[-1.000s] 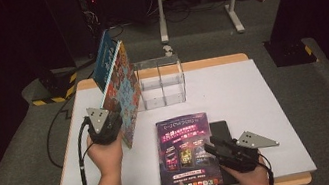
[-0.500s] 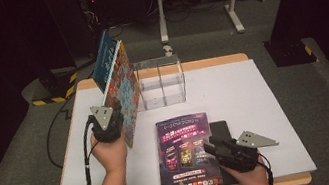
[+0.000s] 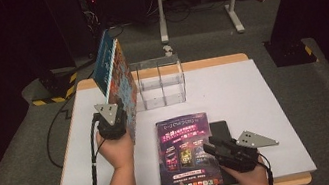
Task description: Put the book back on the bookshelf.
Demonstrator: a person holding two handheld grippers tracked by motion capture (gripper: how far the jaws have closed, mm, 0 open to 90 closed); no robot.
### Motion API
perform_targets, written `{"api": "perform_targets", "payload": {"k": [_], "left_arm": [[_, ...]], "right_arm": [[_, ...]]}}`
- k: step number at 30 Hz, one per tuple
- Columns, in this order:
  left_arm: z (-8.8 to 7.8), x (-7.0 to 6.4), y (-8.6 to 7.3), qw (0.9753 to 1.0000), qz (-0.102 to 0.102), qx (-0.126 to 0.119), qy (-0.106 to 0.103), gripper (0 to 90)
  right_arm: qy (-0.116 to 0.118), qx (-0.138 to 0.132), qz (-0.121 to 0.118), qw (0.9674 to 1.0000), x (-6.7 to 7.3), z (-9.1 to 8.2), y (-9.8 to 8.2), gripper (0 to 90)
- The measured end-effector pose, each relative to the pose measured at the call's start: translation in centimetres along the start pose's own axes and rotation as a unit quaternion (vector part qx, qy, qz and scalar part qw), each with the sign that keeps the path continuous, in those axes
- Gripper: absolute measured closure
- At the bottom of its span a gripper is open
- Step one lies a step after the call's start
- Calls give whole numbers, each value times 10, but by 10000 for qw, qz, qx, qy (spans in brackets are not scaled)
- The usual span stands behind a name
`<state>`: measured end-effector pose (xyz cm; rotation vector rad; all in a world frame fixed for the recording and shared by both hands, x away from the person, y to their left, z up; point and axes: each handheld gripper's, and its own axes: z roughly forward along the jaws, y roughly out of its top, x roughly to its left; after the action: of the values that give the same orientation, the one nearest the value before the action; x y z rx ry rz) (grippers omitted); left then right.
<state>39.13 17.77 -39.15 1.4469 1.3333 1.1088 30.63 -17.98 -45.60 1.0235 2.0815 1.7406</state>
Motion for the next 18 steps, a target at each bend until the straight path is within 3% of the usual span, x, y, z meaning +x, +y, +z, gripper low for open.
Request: {"api": "perform_targets", "payload": {"k": [13, 18], "left_arm": [[10, 5, 3, 10000, -63, -17, -38, 783], [6, 8, -3, 9993, -132, 68, -343, 680]], "right_arm": [[17, 23, -13, 10000, 2, 2, 0, 592], [17, 4, -23, 10000, 1, 1, 1, 591]]}}
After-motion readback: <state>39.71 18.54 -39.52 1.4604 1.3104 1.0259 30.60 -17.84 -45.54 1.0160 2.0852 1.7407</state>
